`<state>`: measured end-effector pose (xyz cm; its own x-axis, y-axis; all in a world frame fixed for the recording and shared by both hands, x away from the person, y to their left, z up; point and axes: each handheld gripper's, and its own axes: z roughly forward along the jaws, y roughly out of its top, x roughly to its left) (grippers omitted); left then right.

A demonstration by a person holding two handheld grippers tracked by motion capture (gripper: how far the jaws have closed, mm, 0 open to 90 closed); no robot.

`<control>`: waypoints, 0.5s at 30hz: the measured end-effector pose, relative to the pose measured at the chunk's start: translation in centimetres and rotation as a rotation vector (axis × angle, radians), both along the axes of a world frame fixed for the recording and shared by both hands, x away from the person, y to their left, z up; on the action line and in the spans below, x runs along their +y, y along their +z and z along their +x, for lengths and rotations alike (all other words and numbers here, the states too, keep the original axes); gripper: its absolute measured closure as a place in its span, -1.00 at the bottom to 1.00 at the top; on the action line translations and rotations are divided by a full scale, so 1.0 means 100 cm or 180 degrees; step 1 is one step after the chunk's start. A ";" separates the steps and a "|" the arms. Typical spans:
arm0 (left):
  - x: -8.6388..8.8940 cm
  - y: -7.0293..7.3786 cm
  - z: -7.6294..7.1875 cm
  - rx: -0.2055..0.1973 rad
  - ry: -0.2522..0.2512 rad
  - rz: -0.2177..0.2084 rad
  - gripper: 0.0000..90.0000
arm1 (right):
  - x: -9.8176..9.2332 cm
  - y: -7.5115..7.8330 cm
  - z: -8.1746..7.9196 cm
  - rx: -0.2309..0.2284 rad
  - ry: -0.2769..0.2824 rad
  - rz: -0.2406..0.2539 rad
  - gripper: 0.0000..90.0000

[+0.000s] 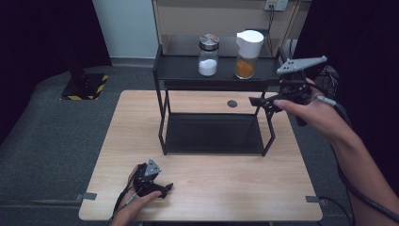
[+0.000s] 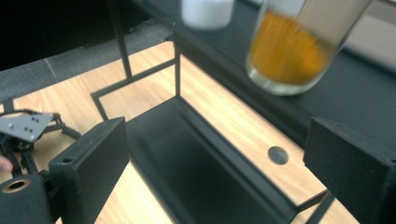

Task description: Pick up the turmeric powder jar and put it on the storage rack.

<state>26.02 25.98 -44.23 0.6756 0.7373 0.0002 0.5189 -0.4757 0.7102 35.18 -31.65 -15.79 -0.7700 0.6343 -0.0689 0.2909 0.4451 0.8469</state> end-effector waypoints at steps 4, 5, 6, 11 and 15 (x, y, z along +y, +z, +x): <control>0.000 0.000 0.000 -0.0001 0.0002 0.0000 -1.00 | 0.003 -0.028 -0.007 0.0032 0.0001 -0.0033 -0.86; 0.000 0.000 0.000 -0.0002 0.0002 0.0002 -1.00 | 0.004 -0.035 -0.008 0.0047 0.0003 -0.0042 -0.86; 0.000 0.000 0.000 -0.0002 0.0011 -0.0007 -1.00 | 0.005 -0.040 -0.009 0.0066 -0.0001 -0.0069 -0.86; 0.000 0.000 -0.001 -0.0002 0.0011 -0.0005 -1.00 | 0.006 -0.069 -0.013 0.0148 -0.0020 -0.0073 -0.86; 0.000 0.000 0.000 0.0000 0.0009 -0.0006 -1.00 | 0.006 -0.092 -0.021 0.0155 -0.0029 -0.0102 -0.85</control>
<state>25.98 25.96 -44.25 0.6735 0.7392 -0.0011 0.5202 -0.4730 0.7111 33.13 -31.09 -24.97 -0.7671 0.6395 -0.0519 0.3358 0.4690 0.8169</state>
